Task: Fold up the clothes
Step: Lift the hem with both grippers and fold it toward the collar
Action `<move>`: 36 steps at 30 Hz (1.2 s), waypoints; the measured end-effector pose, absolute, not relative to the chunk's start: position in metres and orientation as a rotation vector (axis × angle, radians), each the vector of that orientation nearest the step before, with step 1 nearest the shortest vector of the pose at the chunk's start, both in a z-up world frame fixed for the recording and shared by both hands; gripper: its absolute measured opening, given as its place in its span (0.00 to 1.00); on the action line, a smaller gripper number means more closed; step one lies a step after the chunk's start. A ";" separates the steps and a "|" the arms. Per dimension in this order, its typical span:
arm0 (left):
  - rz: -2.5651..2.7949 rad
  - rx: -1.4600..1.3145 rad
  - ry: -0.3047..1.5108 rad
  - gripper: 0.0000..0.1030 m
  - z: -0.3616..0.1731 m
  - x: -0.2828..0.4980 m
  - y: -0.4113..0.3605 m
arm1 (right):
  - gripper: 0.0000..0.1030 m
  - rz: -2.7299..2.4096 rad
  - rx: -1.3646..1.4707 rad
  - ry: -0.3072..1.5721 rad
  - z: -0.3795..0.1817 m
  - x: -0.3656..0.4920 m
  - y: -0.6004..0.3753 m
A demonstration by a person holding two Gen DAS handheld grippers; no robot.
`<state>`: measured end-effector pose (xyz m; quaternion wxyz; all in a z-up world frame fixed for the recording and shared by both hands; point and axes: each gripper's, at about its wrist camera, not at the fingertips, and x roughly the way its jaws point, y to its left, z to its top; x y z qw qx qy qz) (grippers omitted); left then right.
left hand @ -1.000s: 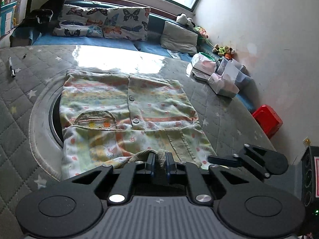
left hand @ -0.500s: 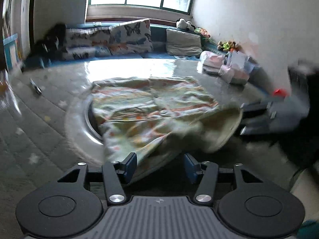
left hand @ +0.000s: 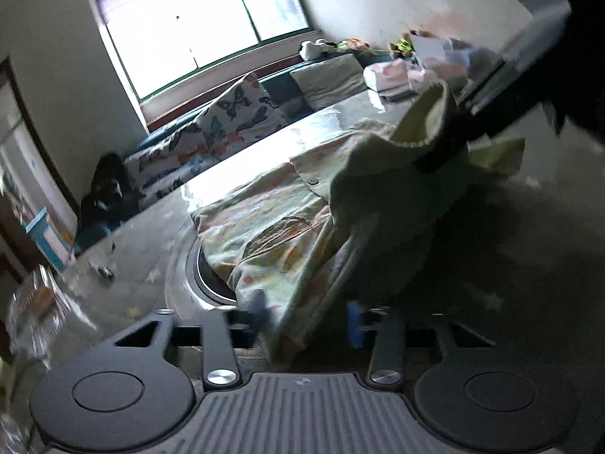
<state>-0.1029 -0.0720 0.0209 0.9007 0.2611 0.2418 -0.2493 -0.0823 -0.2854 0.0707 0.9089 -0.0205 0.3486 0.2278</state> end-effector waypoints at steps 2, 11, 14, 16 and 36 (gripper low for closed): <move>-0.519 0.564 0.482 0.22 0.018 -0.104 -0.072 | 0.11 0.471 -0.048 0.705 0.073 -0.087 -0.286; -0.557 0.520 0.426 0.06 0.043 -0.118 -0.064 | 0.05 0.486 -0.069 0.643 0.085 -0.111 -0.289; -0.579 0.509 0.418 0.06 0.053 -0.133 -0.062 | 0.05 0.505 -0.073 0.630 0.094 -0.126 -0.293; -0.598 0.501 0.417 0.06 0.060 -0.145 -0.059 | 0.05 0.524 -0.067 0.634 0.099 -0.139 -0.295; -0.652 0.326 0.464 0.06 0.090 -0.145 -0.031 | 0.04 0.588 -0.113 0.672 0.130 -0.140 -0.290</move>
